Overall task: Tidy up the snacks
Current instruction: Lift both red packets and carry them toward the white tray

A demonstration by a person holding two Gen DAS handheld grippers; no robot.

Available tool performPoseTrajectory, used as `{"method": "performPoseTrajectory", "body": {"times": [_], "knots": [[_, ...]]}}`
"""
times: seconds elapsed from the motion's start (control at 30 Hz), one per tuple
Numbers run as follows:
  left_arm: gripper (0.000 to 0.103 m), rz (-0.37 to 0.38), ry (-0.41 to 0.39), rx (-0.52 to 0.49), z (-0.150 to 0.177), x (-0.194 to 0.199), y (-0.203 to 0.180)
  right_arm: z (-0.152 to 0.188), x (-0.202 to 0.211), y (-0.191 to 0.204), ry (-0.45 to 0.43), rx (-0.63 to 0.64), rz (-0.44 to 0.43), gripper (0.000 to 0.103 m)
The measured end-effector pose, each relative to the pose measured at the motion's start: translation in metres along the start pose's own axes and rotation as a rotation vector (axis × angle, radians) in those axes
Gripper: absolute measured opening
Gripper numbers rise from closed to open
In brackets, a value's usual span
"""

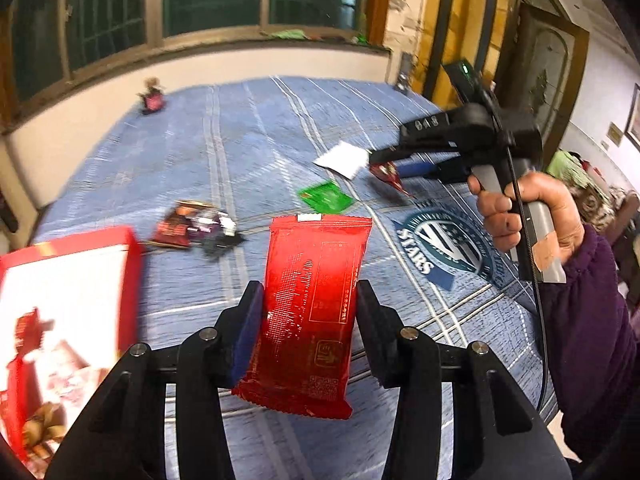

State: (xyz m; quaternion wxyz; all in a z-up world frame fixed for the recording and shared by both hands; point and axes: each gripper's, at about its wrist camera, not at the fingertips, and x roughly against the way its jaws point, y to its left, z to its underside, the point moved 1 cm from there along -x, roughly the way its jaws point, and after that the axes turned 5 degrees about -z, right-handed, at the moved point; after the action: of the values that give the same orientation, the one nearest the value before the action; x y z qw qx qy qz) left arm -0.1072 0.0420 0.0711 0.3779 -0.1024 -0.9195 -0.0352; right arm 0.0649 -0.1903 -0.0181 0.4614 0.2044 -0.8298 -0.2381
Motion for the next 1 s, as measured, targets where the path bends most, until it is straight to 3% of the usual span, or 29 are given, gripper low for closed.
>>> {"method": "performPoseTrajectory", "body": {"times": [0.27,0.5,1.0], "knots": [[0.045,-0.066,-0.02,0.038,0.013,0.019,0.024,0.004,-0.004,0.02,-0.023,0.049,-0.067,0.04],[0.045,-0.117,-0.04,0.094,0.015,0.023,0.036,0.009,0.006,0.047,-0.095,0.161,-0.121,0.04],[0.045,-0.276,-0.112,0.13,0.004,0.033,0.053,0.017,-0.001,0.064,-0.099,0.247,-0.1,0.04]]}}
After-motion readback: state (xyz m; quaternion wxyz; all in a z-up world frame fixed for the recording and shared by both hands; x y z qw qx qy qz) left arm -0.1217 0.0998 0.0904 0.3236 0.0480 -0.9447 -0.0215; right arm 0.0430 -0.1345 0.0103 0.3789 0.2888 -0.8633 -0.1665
